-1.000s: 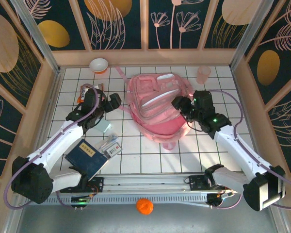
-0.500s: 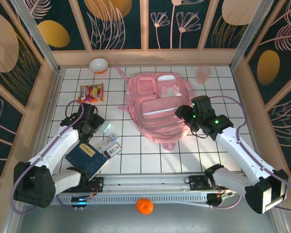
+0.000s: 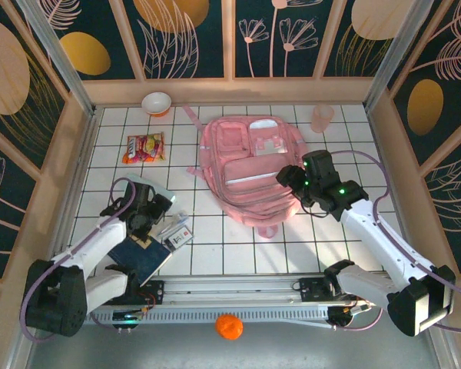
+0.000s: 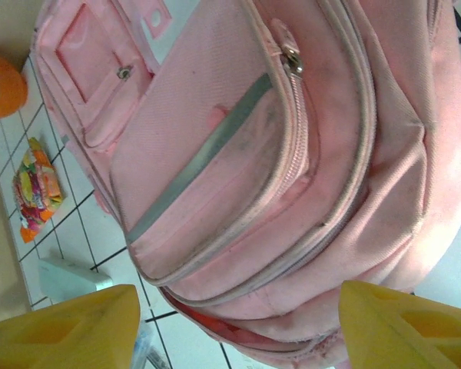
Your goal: Pack the student bag
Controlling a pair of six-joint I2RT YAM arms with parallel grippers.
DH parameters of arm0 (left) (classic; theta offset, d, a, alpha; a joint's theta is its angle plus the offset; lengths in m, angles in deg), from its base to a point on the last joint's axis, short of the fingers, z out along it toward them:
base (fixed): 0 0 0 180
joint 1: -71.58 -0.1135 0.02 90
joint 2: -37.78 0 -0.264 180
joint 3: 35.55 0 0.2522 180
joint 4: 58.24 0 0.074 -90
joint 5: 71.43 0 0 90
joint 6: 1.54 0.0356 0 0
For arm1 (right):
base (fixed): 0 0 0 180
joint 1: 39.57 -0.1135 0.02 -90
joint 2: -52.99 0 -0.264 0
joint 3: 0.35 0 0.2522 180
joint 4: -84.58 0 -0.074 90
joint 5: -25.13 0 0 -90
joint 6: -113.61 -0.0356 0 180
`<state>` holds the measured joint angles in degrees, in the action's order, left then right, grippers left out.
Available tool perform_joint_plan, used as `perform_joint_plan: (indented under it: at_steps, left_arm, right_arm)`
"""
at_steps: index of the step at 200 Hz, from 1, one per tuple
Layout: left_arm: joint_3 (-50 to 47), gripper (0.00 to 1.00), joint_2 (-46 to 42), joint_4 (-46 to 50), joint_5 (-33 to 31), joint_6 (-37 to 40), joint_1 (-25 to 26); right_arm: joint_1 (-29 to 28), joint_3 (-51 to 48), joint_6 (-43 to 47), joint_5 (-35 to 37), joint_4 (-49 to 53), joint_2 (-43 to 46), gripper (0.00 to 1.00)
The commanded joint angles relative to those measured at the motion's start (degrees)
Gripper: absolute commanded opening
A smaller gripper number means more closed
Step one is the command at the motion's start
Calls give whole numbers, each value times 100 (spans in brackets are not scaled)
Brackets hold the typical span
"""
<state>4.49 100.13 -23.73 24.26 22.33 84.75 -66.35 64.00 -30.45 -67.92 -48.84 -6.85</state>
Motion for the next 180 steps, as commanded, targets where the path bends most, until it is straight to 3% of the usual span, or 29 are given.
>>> perform_joint_plan:
  at_steps: [1, 46, 75, 99, 128, 154, 180]
  left_arm:
    - [-420, 95, -256, -1212, 795, 200, -21]
    - [-402, 91, -168, -2104, 1342, 349, -19]
    - [493, 96, -133, -898, 734, 727, -21]
    - [1004, 99, -161, 950, -449, -58, -20]
    - [1046, 99, -319, 2114, -1173, -627, -38]
    - [360, 99, -731, 2112, -1010, -1325, -276]
    - [-219, 89, -1384, 2076, -868, -1974, -297]
  right_arm:
    - [-45, 68, 45, -4, -253, 7, 69]
    - [-44, 85, 53, -112, -572, -74, 69]
    - [-105, 206, 123, -170, -618, -228, 69]
    - [-162, 223, 150, -178, -678, -275, 69]
    - [-196, 179, 149, -187, -681, -271, 69]
    - [-197, 153, 159, -163, -655, -229, 69]
    - [-202, 158, 168, -170, -617, -197, 69]
